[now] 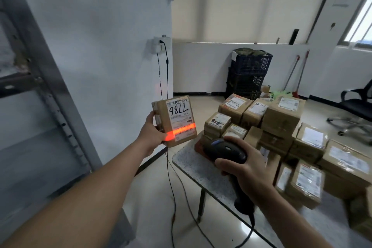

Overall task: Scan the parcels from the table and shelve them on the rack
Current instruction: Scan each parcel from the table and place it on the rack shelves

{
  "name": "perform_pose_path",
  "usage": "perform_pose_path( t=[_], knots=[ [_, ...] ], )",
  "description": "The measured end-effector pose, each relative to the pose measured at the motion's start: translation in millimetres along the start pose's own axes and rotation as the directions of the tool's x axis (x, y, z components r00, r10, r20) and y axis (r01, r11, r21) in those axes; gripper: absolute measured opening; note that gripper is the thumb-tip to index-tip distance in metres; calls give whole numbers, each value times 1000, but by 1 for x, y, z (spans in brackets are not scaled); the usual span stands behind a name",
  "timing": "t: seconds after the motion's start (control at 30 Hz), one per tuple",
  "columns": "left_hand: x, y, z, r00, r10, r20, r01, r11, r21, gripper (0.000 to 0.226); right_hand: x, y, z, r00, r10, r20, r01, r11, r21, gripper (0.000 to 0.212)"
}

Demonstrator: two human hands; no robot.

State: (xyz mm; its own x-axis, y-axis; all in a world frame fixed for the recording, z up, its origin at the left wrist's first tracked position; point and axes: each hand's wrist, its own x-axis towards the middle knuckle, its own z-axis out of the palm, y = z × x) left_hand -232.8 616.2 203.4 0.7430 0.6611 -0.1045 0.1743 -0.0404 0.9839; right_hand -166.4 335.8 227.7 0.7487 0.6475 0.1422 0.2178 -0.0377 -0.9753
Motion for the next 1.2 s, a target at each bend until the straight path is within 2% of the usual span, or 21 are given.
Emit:
perform_pose_path(
  t=[0.07,0.2,0.33,0.5,0.7,1.1,1.2],
  knots=[
    [-5,1,0,1000,-3,-21,4,1000,11,116,-2,-2,-3,1000,8,24,-8,1000,6,95],
    [-16,2,-2,998,-7,-57,8,1000,19,116,-6,-6,-9,998,-1,60,-1,999,34,71],
    [-32,5,-2,995,-15,-99,16,1000,15,116,-12,-10,-15,995,2,97,-6,999,38,74],
    [-52,7,-3,989,-18,-146,21,1000,22,118,-20,-15,-22,987,-37,155,26,997,72,61],
    [-77,14,-4,980,-21,-199,29,999,37,120,-26,-11,-27,980,-61,189,46,995,85,67],
    [-121,29,-20,953,-18,-302,21,1000,7,125,-36,-13,-21,960,-156,234,140,987,84,62],
    [-133,36,-33,945,5,-326,3,1000,23,124,-34,-18,-9,954,-182,239,171,983,68,69]
  ],
)
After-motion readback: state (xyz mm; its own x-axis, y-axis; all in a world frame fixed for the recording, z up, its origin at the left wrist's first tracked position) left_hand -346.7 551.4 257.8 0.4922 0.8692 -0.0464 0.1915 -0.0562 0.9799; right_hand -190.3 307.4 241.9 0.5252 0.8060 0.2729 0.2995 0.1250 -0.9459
